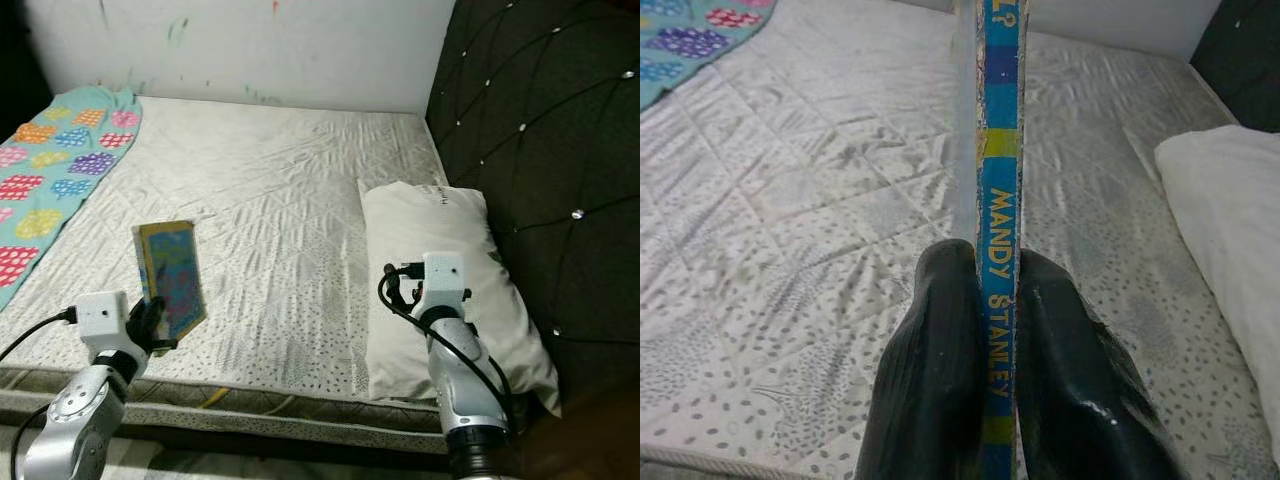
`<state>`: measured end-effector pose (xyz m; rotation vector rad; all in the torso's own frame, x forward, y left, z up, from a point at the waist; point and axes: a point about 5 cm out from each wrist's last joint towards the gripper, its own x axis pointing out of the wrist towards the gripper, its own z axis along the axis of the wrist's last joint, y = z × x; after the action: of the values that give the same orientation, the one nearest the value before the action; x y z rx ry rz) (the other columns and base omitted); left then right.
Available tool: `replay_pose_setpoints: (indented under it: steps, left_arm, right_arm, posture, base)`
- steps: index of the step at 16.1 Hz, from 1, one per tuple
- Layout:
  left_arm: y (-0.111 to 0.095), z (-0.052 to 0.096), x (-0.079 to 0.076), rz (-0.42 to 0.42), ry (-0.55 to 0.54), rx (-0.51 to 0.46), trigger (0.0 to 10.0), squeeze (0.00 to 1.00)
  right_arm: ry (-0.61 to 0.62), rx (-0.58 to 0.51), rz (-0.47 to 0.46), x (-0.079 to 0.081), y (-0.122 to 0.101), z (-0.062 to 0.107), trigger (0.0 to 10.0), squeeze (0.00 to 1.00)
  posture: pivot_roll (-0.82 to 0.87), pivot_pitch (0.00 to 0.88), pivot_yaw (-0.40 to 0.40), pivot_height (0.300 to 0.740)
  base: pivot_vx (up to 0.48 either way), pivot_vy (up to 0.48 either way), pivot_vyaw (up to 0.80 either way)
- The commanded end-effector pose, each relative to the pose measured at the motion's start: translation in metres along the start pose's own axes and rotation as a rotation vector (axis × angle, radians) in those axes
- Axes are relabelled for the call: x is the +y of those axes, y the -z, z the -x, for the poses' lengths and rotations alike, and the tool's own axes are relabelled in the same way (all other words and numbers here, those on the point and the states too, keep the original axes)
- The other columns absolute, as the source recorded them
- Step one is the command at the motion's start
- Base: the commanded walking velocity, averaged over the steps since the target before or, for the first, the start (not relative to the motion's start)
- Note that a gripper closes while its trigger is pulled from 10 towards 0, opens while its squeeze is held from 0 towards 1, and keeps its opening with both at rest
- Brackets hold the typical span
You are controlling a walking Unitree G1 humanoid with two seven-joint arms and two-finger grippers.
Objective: Clean up the room
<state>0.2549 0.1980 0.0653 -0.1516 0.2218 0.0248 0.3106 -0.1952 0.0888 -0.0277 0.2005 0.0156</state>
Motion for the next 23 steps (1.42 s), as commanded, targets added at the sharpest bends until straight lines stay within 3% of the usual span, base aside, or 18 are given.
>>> replay_pose_setpoints:
  steps: [1, 8, 13, 23]
  left_arm:
    - [-0.012, -0.002, -0.002, -0.003, 0.009, -0.050, 10.0, 0.00]
    - [-0.015, -0.003, -0.005, 0.006, 0.020, -0.055, 10.0, 0.00]
    - [-0.019, -0.004, -0.007, 0.009, 0.042, -0.067, 10.0, 0.00]
    - [-0.022, -0.006, -0.015, 0.028, 0.068, -0.085, 10.0, 0.00]
  right_arm:
    - [0.005, 0.005, -0.008, -0.002, 0.000, 0.002, 10.0, 0.00]
    - [0.010, 0.008, -0.004, 0.001, -0.002, 0.000, 10.0, 0.00]
    - [-0.014, -0.016, -0.012, 0.010, -0.005, -0.004, 10.0, 0.00]
    - [-0.017, -0.029, 0.011, 0.012, -0.006, -0.007, 10.0, 0.00]
  posture:
    - [-0.07, 0.031, -0.028, 0.740]
    - [-0.06, 0.031, -0.022, 0.740]
    - [-0.04, 0.015, -0.025, 0.740]
    - [-0.04, 0.017, -0.023, 0.740]
  base:
    - [0.000, 0.000, -0.80]
    - [0.000, 0.000, -0.80]
    - [0.000, 0.000, 0.00]
    - [0.000, -0.064, 0.00]
